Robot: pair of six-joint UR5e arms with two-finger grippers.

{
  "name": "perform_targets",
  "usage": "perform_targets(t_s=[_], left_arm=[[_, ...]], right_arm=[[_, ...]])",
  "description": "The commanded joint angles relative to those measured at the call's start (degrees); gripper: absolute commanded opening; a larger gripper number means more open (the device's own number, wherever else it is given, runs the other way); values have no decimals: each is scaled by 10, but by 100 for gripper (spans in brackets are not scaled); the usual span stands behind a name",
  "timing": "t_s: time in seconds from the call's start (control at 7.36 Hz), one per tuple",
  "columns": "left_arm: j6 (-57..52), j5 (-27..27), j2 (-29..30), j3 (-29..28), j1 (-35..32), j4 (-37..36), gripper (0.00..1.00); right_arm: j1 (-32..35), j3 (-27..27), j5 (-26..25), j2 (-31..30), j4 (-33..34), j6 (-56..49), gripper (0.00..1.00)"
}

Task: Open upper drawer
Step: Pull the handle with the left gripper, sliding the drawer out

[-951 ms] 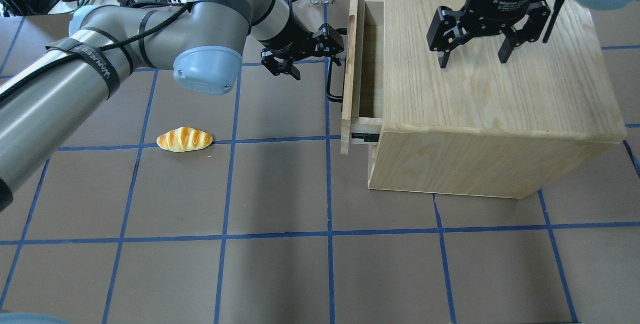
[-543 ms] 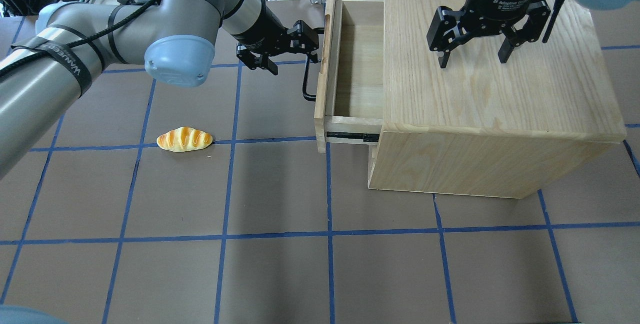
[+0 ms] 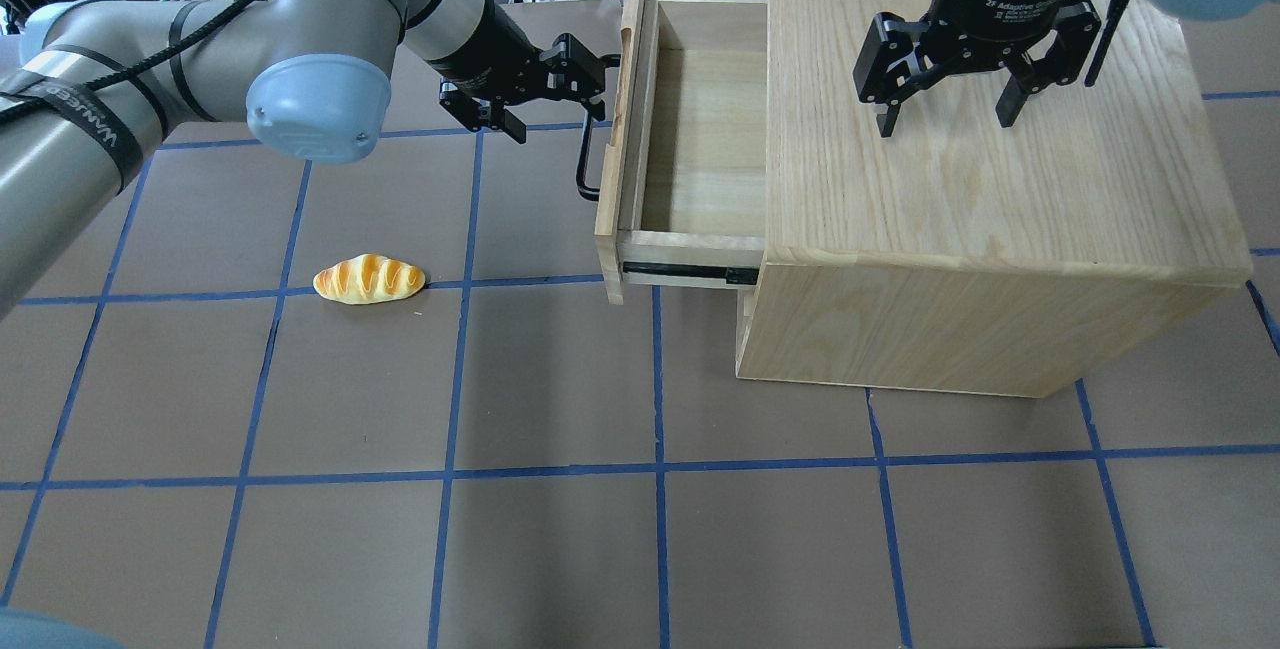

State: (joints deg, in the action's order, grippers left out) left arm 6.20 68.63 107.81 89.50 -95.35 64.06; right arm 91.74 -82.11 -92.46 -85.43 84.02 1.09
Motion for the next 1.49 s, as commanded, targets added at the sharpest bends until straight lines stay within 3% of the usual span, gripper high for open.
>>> perform_targets(t_s=[0.0,1.36], left_arm=[[-9,22,-1,0,5,11,100],[-36,25,-22,-7,53,67,100]], right_arm=[[0,0,0,0,0,1,100],[-1,0,0,0,0,0,100]])
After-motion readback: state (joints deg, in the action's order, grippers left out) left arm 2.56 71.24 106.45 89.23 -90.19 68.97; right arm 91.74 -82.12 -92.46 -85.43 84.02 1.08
